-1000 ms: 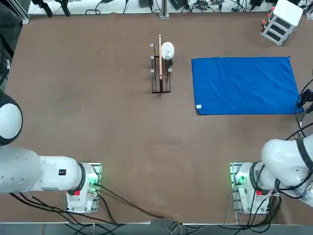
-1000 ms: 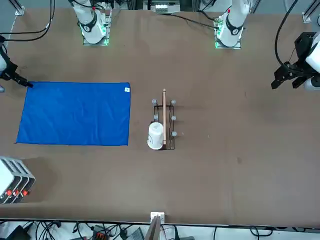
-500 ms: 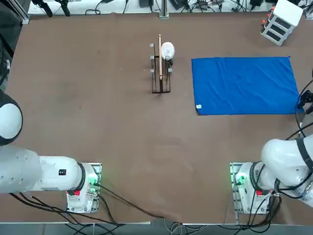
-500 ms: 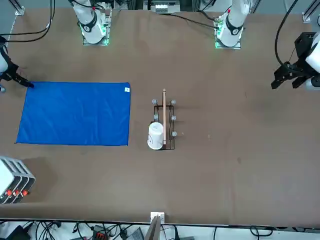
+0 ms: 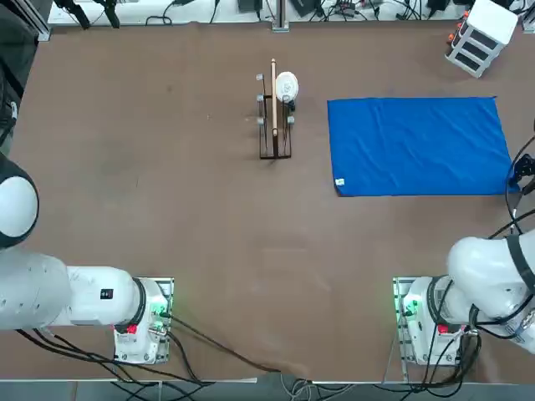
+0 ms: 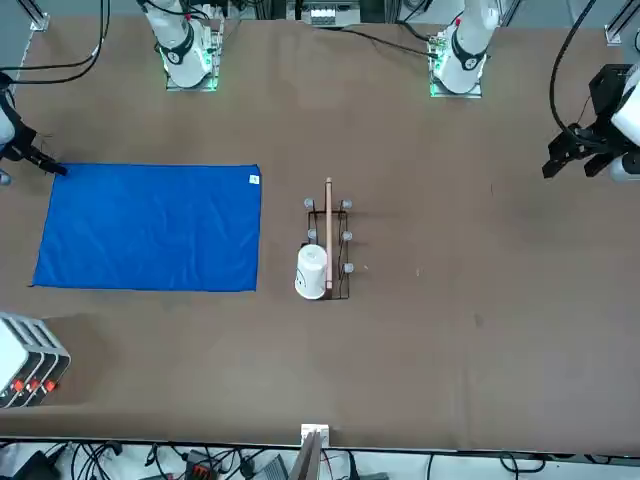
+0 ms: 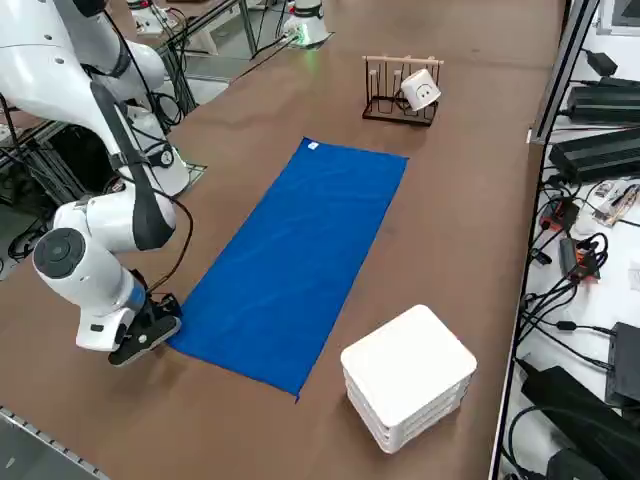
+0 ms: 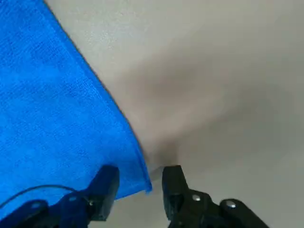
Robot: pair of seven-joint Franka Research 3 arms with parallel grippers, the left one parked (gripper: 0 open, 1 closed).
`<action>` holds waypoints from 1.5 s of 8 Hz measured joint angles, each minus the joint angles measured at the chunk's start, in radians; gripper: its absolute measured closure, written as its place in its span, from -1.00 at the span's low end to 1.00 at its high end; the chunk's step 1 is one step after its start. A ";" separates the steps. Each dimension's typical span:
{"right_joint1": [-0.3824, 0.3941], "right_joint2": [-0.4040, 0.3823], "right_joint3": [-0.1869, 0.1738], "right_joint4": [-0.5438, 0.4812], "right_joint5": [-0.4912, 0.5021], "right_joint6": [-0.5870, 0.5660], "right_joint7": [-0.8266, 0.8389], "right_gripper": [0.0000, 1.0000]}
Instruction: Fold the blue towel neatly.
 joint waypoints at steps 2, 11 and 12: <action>0.000 0.000 0.002 0.000 0.000 -0.001 0.000 -0.16; 0.006 -0.005 0.012 0.051 0.000 -0.117 -0.027 0.96; 0.013 -0.014 0.014 0.082 0.000 -0.178 -0.033 0.96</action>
